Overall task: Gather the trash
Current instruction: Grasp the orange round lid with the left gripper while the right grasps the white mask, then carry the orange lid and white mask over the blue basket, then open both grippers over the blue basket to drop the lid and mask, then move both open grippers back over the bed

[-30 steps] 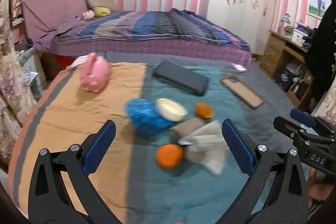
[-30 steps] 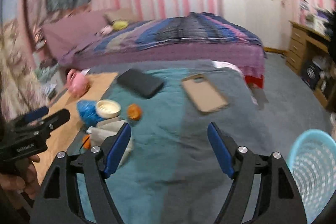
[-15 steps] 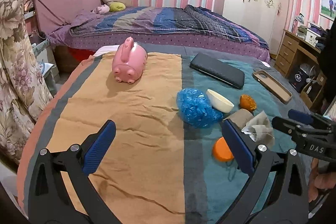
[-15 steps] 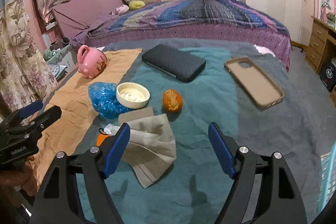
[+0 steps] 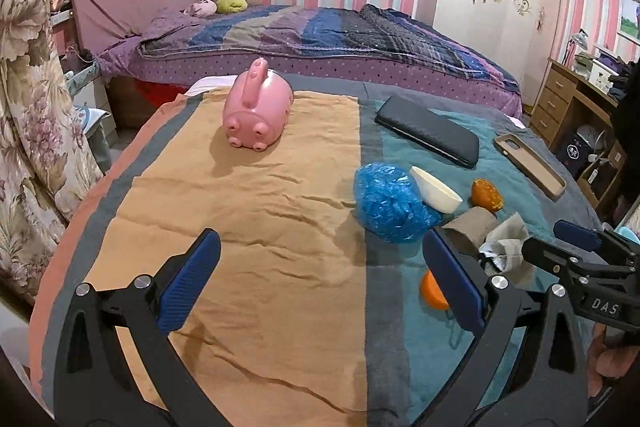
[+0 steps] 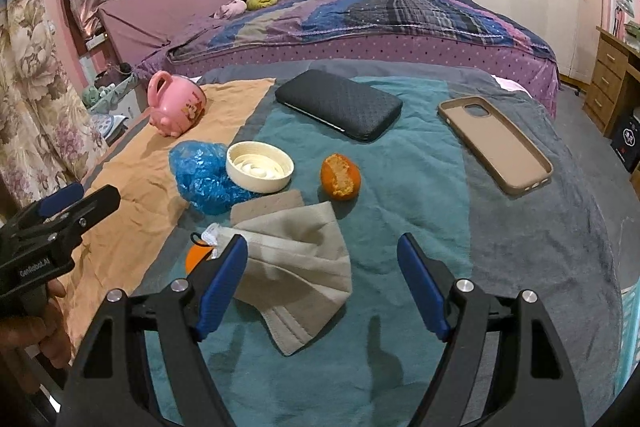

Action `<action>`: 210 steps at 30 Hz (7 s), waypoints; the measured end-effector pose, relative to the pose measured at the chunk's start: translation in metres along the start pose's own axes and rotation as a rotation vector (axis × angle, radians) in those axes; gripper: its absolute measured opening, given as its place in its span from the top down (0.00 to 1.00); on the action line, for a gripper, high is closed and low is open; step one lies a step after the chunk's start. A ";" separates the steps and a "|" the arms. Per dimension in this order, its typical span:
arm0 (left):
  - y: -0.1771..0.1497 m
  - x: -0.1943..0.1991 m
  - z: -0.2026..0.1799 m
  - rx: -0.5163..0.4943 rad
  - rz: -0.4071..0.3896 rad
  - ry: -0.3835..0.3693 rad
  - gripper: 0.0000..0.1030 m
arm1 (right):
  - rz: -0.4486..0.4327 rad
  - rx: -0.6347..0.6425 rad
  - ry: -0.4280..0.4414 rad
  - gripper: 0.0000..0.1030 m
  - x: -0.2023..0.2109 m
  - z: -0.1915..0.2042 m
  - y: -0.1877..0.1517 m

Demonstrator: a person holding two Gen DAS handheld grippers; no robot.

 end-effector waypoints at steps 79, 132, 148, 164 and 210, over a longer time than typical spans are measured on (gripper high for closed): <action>0.002 0.026 -0.123 -0.148 -0.025 -0.136 0.62 | -0.201 -0.143 -0.036 0.94 0.106 -0.108 -0.012; -0.048 0.077 -0.405 -0.444 -0.038 -0.466 0.62 | -0.287 -0.475 -0.389 0.93 0.224 -0.344 -0.126; -0.073 0.069 -0.470 -0.489 0.026 -0.533 0.62 | -0.335 -0.577 -0.490 0.49 0.243 -0.375 -0.146; -0.049 0.075 -0.432 -0.422 -0.009 -0.488 0.41 | -0.320 -0.556 -0.452 0.49 0.236 -0.370 -0.138; 0.007 -0.016 0.024 0.062 0.041 -0.033 0.26 | -0.086 0.040 -0.043 0.27 0.016 0.009 0.017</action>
Point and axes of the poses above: each gripper's, at about its wrist camera, not at the fingertips, and x roughly against the way its jaws point, z to its left, y to its top, the point moved 7 cm from there along -x, roughly the way its jaws point, and after that the axes turned 10 degrees about z, right-handed, at the moved point
